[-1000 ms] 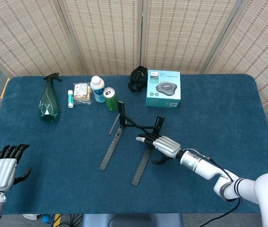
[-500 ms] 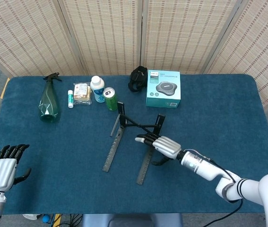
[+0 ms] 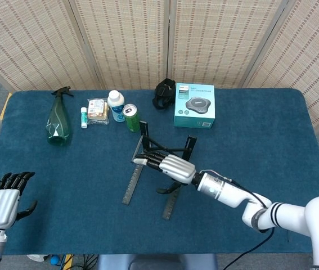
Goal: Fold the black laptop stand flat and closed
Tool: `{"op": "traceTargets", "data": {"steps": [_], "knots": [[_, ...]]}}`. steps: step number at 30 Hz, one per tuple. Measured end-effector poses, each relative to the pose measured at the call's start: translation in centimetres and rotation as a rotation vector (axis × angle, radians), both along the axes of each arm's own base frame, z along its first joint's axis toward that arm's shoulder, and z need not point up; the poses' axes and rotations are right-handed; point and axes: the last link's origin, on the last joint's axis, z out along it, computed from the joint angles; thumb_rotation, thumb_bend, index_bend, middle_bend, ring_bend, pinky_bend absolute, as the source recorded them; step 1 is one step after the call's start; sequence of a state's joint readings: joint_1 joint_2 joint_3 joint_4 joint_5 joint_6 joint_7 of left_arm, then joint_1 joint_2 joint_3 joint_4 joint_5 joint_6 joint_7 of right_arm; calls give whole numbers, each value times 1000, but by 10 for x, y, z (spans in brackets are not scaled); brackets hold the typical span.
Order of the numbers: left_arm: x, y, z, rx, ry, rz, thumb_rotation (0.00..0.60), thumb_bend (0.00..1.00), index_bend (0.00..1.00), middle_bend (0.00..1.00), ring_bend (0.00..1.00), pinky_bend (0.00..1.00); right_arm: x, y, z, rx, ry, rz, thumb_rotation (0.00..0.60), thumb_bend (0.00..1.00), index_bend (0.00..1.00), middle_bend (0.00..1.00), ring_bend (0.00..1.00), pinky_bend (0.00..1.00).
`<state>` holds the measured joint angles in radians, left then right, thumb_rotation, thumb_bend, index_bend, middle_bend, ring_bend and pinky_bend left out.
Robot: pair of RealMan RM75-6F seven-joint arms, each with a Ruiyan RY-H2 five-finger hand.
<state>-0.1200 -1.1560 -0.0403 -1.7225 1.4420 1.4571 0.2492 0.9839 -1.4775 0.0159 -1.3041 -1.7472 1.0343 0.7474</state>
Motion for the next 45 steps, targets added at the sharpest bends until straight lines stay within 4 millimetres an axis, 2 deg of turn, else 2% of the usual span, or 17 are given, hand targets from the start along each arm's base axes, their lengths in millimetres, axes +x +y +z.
{"op": "traceTargets", "data": {"steps": [5, 10, 19, 24, 29, 37, 45], "knots": [[0, -2, 1, 1, 0, 4, 600, 242, 160, 165, 151, 71, 24, -11, -8, 17, -2, 3, 600, 188, 0, 0, 0, 0], [0, -5, 1, 4, -1, 7, 600, 242, 160, 164, 151, 71, 41, -24, -25, 34, 16, -11, 600, 188, 0, 0, 0, 0], [-1, -7, 5, 15, 0, 6, 600, 242, 160, 164, 151, 71, 58, -40, -57, 60, 50, -51, 600, 188, 0, 0, 0, 0], [1, -6, 6, 10, 2, 1, 600, 242, 160, 164, 151, 71, 58, -43, -72, 81, 89, -74, 600, 188, 0, 0, 0, 0], [2, -7, 5, 6, 1, 1, 600, 242, 160, 165, 151, 71, 49, -46, -85, 96, 136, -105, 600, 188, 0, 0, 0, 0], [1, -7, 5, 4, -1, 5, 600, 242, 160, 164, 151, 71, 37, -59, -95, 85, 164, -182, 600, 188, 0, 0, 0, 0], [0, -9, 6, 7, -1, 9, 600, 242, 160, 165, 151, 71, 36, -70, -101, 73, 168, -239, 600, 188, 0, 0, 0, 0]]}}
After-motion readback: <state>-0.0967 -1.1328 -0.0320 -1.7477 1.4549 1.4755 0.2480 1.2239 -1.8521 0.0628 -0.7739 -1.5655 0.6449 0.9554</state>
